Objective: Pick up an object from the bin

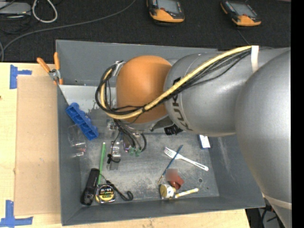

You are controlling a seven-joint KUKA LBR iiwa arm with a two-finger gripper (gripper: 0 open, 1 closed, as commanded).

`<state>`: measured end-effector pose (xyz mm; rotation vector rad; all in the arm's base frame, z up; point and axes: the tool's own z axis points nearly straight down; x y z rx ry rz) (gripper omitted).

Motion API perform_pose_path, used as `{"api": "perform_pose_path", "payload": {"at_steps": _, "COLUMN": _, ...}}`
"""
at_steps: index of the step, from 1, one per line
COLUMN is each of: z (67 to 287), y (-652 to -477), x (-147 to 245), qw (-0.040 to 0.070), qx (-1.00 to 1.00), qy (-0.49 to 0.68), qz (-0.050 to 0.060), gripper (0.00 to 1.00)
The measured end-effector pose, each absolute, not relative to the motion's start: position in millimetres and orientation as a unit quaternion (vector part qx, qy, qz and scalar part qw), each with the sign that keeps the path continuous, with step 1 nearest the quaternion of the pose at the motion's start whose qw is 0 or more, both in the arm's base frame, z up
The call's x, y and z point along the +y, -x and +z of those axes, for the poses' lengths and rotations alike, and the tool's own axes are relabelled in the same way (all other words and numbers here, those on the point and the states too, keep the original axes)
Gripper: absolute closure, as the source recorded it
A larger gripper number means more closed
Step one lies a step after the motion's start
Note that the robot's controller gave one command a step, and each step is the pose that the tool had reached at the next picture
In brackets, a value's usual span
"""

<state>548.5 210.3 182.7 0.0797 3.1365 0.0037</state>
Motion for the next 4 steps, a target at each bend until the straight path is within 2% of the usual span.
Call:
{"api": "perform_pose_path", "payload": {"at_steps": 1, "z": 126, "y": -540.7, "x": 222, "qw": 0.000, "qx": 0.999, "qy": 0.048, "qz": 0.000, "gripper": 0.00}}
{"api": "perform_pose_path", "payload": {"at_steps": 2, "z": 99, "y": -478.1, "x": 196, "qw": -0.001, "qx": 0.992, "qy": 0.129, "qz": 0.000, "gripper": 0.00}}
{"api": "perform_pose_path", "payload": {"at_steps": 3, "z": 71, "y": -496.4, "x": 165, "qw": 0.002, "qx": 0.998, "qy": 0.057, "qz": 0.002, "gripper": 1.00}}
{"api": "perform_pose_path", "payload": {"at_steps": 4, "z": 71, "y": -496.4, "x": 165, "qw": 0.002, "qx": 0.998, "qy": 0.057, "qz": 0.002, "gripper": 1.00}}
